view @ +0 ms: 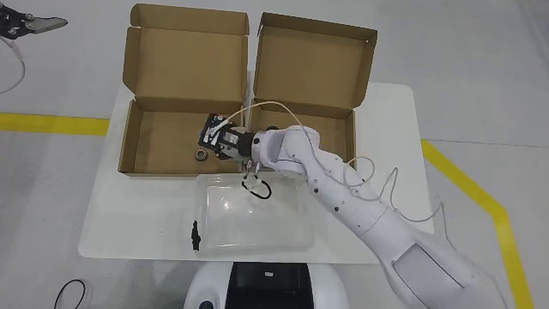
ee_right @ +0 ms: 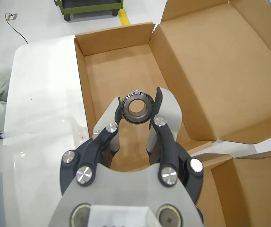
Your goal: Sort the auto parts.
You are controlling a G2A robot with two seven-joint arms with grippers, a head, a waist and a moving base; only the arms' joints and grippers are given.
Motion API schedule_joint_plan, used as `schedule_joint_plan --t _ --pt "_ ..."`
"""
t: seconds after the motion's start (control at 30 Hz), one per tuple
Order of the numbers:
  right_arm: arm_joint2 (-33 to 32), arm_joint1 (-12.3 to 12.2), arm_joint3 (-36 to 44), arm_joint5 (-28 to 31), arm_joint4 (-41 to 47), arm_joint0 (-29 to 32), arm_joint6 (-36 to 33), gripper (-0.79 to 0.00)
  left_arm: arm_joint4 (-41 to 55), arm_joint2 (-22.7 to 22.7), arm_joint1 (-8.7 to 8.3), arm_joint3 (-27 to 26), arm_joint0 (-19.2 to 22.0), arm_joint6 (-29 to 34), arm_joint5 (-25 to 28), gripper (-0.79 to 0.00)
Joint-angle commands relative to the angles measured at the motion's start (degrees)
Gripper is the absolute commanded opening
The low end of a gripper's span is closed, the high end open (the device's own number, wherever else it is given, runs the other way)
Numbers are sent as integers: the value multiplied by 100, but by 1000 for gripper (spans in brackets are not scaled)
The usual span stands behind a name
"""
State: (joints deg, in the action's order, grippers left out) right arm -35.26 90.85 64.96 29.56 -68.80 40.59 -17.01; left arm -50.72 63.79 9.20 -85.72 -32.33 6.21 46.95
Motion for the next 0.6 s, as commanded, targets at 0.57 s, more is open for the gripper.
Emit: schedule_joint_plan --t 0.57 --pt "970 1094 -2338 -286 514 -1063 -428 -733 0 0 0 0 0 0 0 0"
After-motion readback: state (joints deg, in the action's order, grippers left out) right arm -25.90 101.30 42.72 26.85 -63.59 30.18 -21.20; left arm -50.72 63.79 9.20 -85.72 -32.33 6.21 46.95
